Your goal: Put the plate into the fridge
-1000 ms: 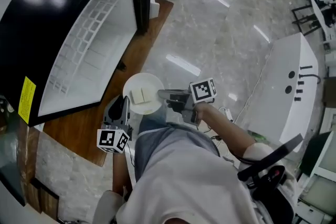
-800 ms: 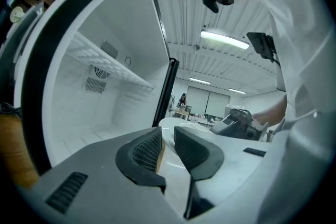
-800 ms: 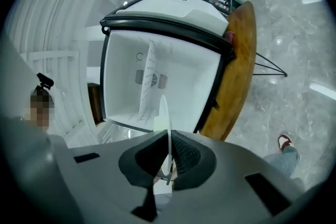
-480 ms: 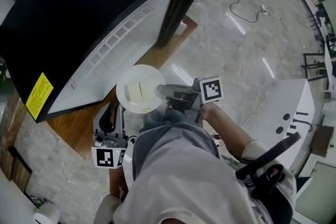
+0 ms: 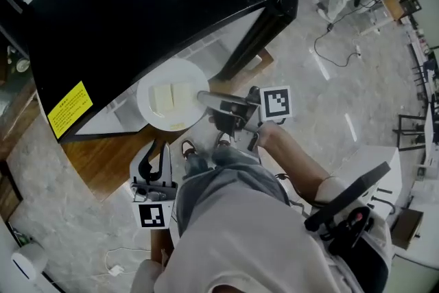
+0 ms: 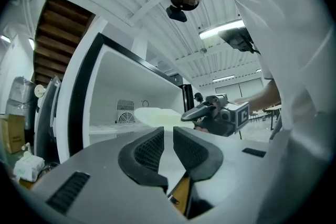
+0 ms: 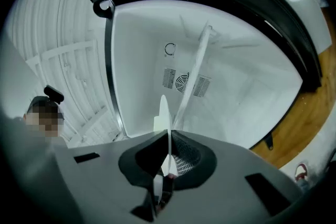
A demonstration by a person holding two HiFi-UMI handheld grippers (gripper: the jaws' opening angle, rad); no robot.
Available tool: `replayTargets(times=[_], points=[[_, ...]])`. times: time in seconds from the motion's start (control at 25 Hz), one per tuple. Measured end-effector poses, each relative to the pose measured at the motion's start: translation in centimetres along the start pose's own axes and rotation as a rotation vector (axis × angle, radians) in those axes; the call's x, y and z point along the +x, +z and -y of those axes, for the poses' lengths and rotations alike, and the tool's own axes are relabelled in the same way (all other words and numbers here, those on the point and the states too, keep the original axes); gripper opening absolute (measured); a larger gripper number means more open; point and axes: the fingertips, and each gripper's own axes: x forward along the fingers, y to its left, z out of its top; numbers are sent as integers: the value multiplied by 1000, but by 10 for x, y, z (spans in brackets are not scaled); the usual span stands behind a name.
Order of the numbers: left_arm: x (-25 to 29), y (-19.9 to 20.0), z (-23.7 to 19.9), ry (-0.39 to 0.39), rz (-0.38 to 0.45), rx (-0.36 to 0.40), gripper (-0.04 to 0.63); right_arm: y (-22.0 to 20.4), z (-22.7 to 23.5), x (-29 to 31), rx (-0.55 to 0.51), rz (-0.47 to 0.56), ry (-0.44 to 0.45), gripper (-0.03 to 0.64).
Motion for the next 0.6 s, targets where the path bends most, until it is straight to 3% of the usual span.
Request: replayTargets(times=[0.12,0.28,0.44,0.48,0.6], points=[[13,8,16,-12,-4,53,64,12,-5,17,-18,-22,-38,25],[45,18,-3,19,-59,186,64,33,2,54,33,-24,-79,25],[69,24,-26,132,-33,116,64,46,11,69,45,-24,-93,25],[74,27,-25,141,-44,145,63,49,11,69,57,-25,-93,25],[88,42,-5,132,-106,327,61,57,-1,57,95,-22,-102,25]])
